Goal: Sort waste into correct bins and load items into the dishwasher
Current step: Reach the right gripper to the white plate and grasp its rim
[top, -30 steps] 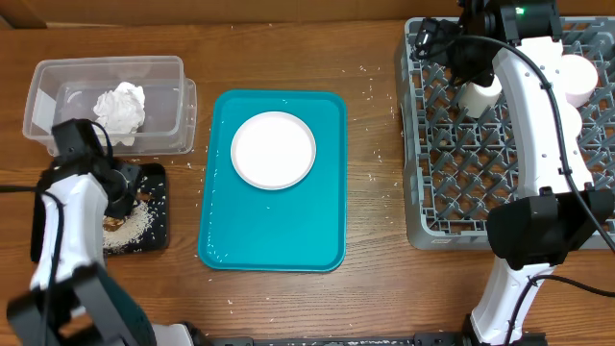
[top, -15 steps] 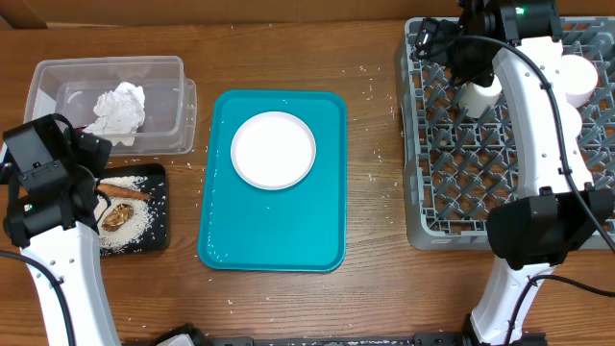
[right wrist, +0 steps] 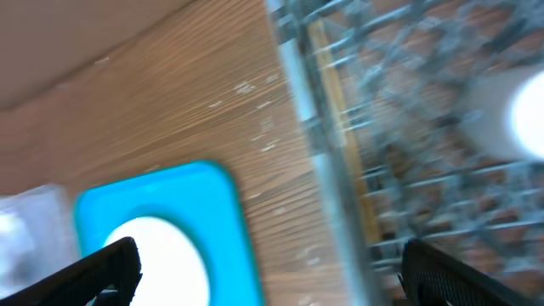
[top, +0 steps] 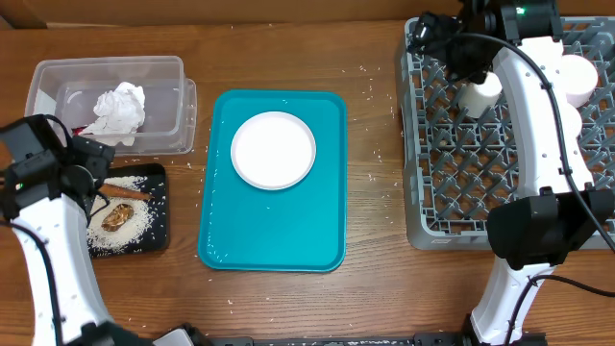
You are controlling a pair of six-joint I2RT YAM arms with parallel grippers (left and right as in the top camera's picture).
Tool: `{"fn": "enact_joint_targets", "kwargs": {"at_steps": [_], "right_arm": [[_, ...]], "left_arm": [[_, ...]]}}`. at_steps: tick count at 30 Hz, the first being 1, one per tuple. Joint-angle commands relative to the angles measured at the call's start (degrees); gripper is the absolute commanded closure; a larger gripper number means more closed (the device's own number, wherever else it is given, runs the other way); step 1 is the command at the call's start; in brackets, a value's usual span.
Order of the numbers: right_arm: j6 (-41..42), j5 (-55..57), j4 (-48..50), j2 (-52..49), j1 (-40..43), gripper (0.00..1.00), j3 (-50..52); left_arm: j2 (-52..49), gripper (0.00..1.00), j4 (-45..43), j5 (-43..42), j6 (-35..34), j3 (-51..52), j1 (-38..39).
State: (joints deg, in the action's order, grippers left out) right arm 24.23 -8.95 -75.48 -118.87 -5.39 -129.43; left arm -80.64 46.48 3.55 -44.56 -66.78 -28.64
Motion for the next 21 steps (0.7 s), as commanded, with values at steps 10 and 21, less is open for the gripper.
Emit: {"fn": "enact_joint_targets", "kwargs": {"at_steps": [10,21], "right_arm": [[0.4,-14.8,1.4,-0.7,-9.0,0.04,-0.2],[2.1,6.3,7.3,-9.7,-28.5,0.00,6.6]], "left_arm": [[-7.2,0.00,-0.2,-3.1,1.3,-0.7,-0.2],[-7.2,0.00,-0.2,-3.2,1.3,-0.7,-0.2]]}}
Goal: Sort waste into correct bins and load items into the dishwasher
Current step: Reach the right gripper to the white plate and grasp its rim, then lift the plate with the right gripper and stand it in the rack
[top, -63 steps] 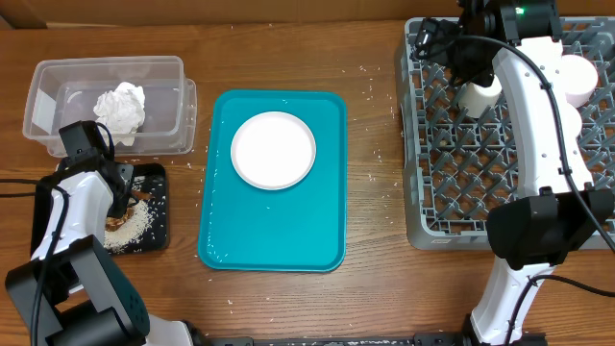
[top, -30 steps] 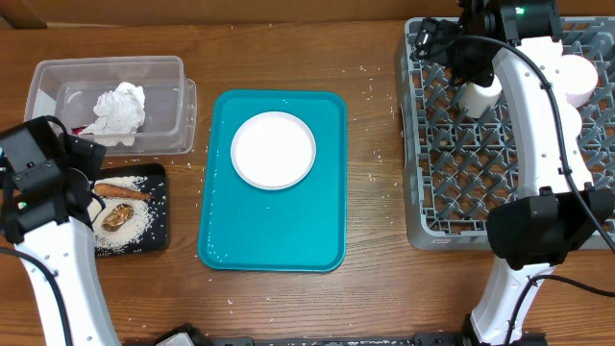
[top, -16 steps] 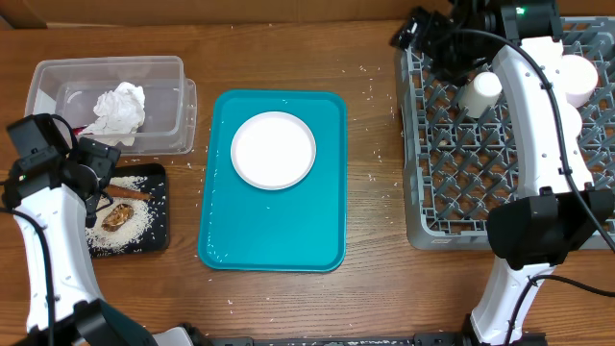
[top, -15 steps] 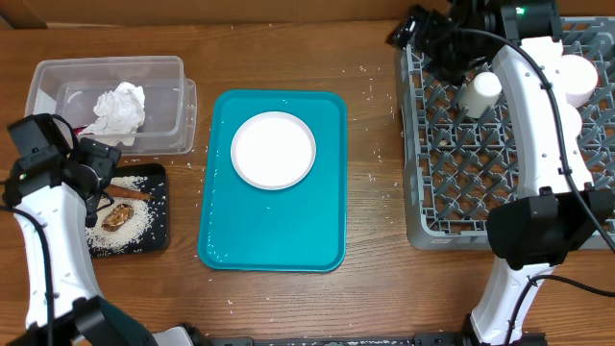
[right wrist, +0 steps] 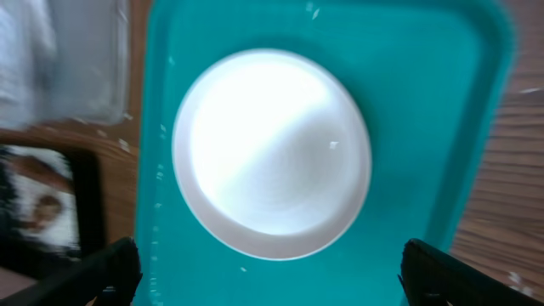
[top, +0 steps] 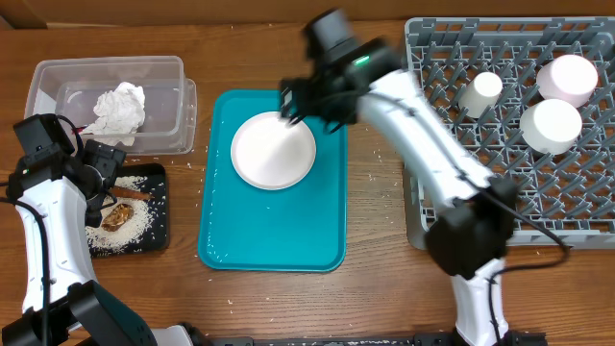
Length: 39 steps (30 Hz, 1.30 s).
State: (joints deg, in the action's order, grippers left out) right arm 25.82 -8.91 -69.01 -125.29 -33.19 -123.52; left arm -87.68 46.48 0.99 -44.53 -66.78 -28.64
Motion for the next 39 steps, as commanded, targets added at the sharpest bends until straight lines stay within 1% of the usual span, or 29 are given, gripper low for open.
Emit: {"fn": "enact_joint_targets", "kwargs": {"at_steps": [1,3,4,6,7,13,22,23,25,28,29,35,39], "right_arm": [[1.8,7.9,1.2,-4.7,-1.3,0.00,0.8],[4.5,11.3,1.6,-7.4,-2.1,0.00,0.8],[4.9,11.7,1.7,-8.7,-2.1,0.02,0.8],[5.7,11.6,1.7,-10.5,-2.1,0.04,0.8],[6.5,11.6,1.7,-11.6,-1.9,0.07,0.8],[7.6,10.2,1.6,-15.0,-1.2,0.11,1.2],[7.7,7.2,1.8,-16.6,-1.3,0.41,1.4],[8.0,7.1,1.7,-16.6,-1.3,0.45,1.4],[8.7,7.1,1.2,-16.5,-1.3,0.61,1.4],[8.7,5.5,-1.0,-16.3,-0.8,0.90,-0.4],[8.7,5.3,-2.0,-16.2,-0.4,0.96,-1.4],[8.7,5.4,-9.9,-13.1,3.2,0.96,-10.0],[8.2,7.2,-16.7,-9.4,8.7,0.96,-17.6]], "left_arm": [[-0.2,0.00,-0.2,-0.6,1.2,-0.7,-0.2],[-0.2,0.00,-0.2,-0.6,1.3,-0.7,-0.2],[-0.2,0.00,-0.2,-0.6,1.2,-0.7,-0.2],[-0.2,0.00,-0.2,-0.6,1.2,-0.7,-0.2],[-0.2,0.00,-0.2,-0.6,1.3,-0.7,-0.2],[-0.2,0.00,-0.2,-0.6,1.2,-0.7,-0.2],[-0.2,0.00,-0.2,-0.6,1.3,-0.7,-0.2],[-0.2,0.00,-0.2,-0.6,1.2,-0.7,-0.2],[-0.2,0.00,-0.2,-0.6,1.2,-0.7,-0.2],[-0.2,0.00,-0.2,-0.6,1.2,-0.7,-0.2],[-0.2,0.00,-0.2,-0.6,1.2,-0.7,-0.2],[-0.2,0.00,-0.2,-0.6,1.2,-0.7,-0.2],[-0.2,0.00,-0.2,-0.6,1.2,-0.7,-0.2]]}}
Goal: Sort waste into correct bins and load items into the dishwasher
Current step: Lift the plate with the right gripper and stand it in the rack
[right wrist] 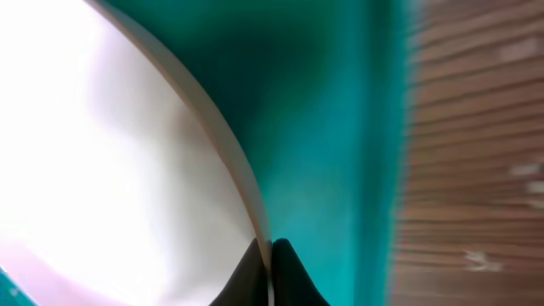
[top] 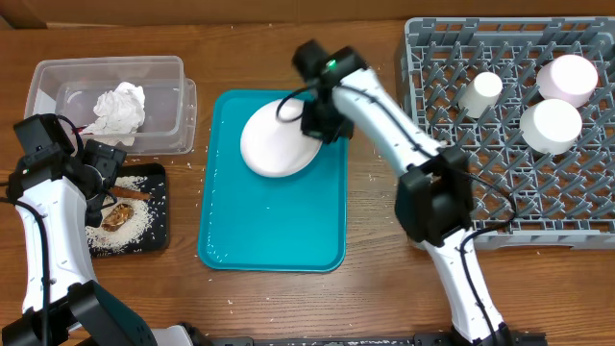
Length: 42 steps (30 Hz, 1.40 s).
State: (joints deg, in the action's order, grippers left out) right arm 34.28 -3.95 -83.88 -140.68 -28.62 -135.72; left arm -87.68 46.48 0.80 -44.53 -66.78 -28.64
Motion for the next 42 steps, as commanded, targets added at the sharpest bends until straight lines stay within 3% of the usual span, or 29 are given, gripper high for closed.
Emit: {"fn": "enact_joint_targets", "kwargs": {"at_steps": [1,7,14,17,26,42], "right_arm": [[-0.5,4.2,-3.9,7.2,6.3,0.96,-7.7],[-9.8,5.5,-8.8,11.4,15.7,0.96,-14.0],[-11.0,15.5,-11.0,13.7,26.4,0.96,-14.3],[-11.0,25.1,-10.7,13.4,28.5,0.96,-14.3],[-11.0,43.9,-6.6,12.9,28.3,0.96,-14.2],[-10.8,53.5,4.3,12.6,23.1,0.96,-1.1]], "left_arm": [[-0.2,0.00,-0.2,-0.4,1.2,-0.7,-0.2],[-0.2,0.00,-0.2,-0.4,1.2,-0.7,-0.2],[-0.2,0.00,-0.2,-0.4,1.2,-0.7,-0.2],[-0.2,0.00,-0.2,-0.4,1.2,-0.7,-0.2],[-0.2,0.00,-0.2,-0.4,1.2,-0.7,-0.2],[-0.2,0.00,-0.2,-0.4,1.2,-0.7,-0.2]]}}
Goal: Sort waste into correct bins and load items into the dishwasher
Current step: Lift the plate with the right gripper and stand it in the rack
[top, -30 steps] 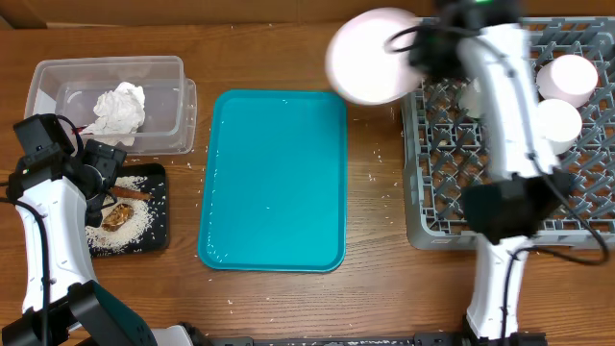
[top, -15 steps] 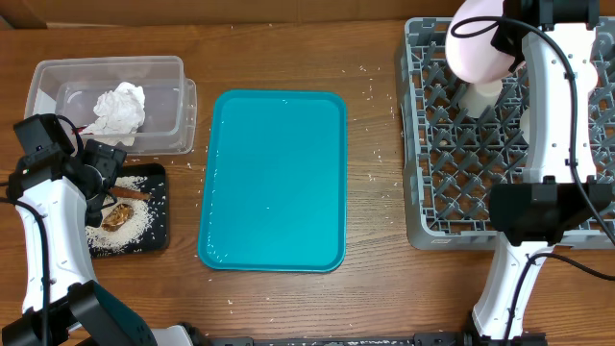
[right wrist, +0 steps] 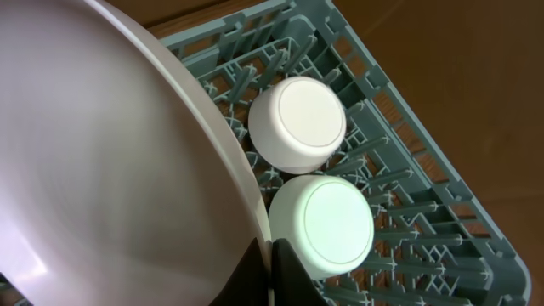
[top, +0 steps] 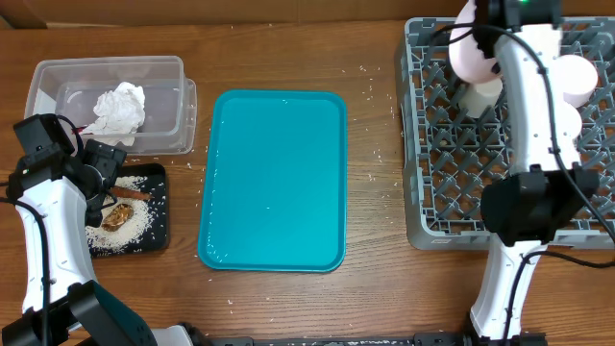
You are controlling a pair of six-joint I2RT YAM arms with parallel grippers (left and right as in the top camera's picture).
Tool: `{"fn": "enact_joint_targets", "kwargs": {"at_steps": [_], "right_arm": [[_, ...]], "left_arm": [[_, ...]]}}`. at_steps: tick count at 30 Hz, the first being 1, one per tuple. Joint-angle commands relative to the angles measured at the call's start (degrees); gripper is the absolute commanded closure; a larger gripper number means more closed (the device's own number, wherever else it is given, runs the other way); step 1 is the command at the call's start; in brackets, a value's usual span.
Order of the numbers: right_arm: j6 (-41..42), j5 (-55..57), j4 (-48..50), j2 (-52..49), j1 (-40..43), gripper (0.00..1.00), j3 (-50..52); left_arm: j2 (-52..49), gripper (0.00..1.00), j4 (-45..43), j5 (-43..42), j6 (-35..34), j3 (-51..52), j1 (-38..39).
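My right gripper [right wrist: 270,265] is shut on the rim of the white plate [right wrist: 110,161], which fills the left of the right wrist view. In the overhead view the plate [top: 470,54] hangs tilted over the far left part of the grey dishwasher rack [top: 452,207]. Two upturned white bowls [right wrist: 297,124] [right wrist: 333,226] sit in the rack beside it, and a white cup [top: 483,97] lies just below the plate. The teal tray [top: 274,183] holds nothing. My left gripper [top: 100,161] hovers at the black tray's [top: 159,231] far edge; its jaws are unclear.
A clear plastic bin [top: 106,67] at the far left holds a crumpled tissue [top: 119,108]. The black tray carries rice and food scraps [top: 119,214]. Rice grains are scattered on the wood between the teal tray and the rack.
The right gripper, then shut on the plate's rim over the teal tray, now holds the plate over the rack's far left. The teal tray is bare. The left arm has not moved.
The right gripper was open over the rack while the plate lay on the teal tray. Then it was open above the plate. Then it was shut on the plate's rim, the plate tilted up. Now the plate hangs over the rack.
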State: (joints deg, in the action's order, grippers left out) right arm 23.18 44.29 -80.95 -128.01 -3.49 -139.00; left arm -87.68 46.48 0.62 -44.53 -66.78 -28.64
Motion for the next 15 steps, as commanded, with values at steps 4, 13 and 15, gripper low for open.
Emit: {"fn": "enact_joint_targets", "kwargs": {"at_steps": [4,13,15], "right_arm": [[0.8,7.9,5.0,-0.1,-3.8,0.96,6.7],[0.8,16.2,7.9,-0.1,-4.7,0.96,13.0],[0.8,18.1,7.9,0.0,-4.7,0.96,12.9]], "left_arm": [[-0.2,0.00,-0.2,-0.2,1.2,-0.7,-0.2],[-0.2,0.00,-0.2,-0.2,1.2,-0.7,-0.2],[-0.2,0.00,-0.2,-0.2,1.2,-0.7,-0.2]]}}
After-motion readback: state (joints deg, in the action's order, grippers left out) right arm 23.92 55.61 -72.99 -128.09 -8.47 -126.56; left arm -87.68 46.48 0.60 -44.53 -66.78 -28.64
